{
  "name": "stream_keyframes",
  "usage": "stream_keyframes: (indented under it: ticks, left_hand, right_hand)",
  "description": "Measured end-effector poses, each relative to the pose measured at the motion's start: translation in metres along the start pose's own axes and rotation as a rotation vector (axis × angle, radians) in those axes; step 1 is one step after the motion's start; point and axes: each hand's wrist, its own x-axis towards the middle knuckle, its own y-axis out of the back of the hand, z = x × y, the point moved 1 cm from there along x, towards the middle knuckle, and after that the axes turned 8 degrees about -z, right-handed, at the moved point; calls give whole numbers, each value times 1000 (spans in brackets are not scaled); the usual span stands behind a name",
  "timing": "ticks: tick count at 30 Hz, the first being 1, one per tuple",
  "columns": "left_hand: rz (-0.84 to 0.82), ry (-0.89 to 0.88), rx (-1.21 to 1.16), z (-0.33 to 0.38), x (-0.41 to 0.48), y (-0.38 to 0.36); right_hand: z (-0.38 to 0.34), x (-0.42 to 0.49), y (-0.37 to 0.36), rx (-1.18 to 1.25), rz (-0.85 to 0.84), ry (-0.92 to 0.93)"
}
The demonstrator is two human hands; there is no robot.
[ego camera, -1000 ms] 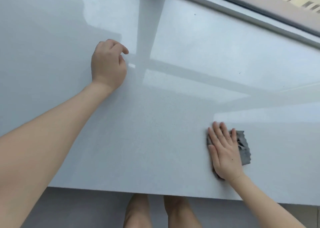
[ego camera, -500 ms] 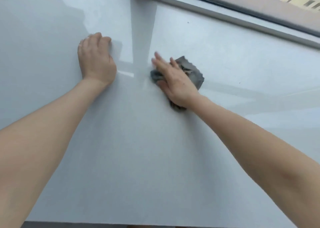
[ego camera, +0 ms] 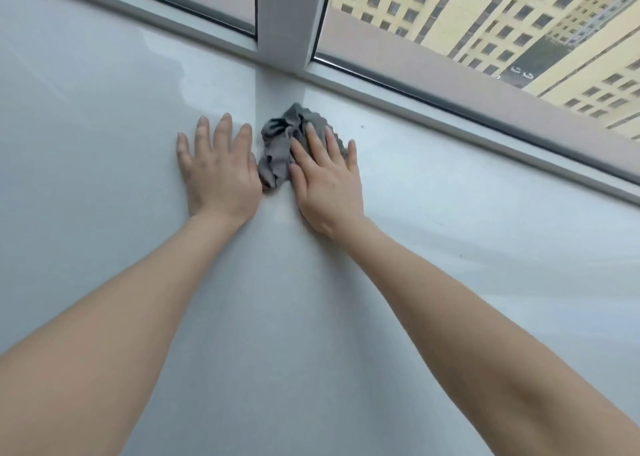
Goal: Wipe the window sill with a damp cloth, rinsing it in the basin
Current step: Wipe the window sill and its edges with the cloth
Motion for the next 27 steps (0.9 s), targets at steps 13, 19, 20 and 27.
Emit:
stream_keyframes:
  ticks: [13, 19, 20, 27]
  left_hand:
    - [-19, 14, 7, -1, 0, 0]
    - [-25, 13, 19, 2, 0, 0]
    - [-18, 14, 22, 2, 0, 0]
    - [31, -13, 27, 1, 3, -5]
  right_hand:
    - [216, -53, 41, -126, -69, -444]
    - [227, -115, 38, -4, 3, -830]
    - [208, -119, 33, -4, 18, -837]
    - [35, -78, -6, -60, -24, -294]
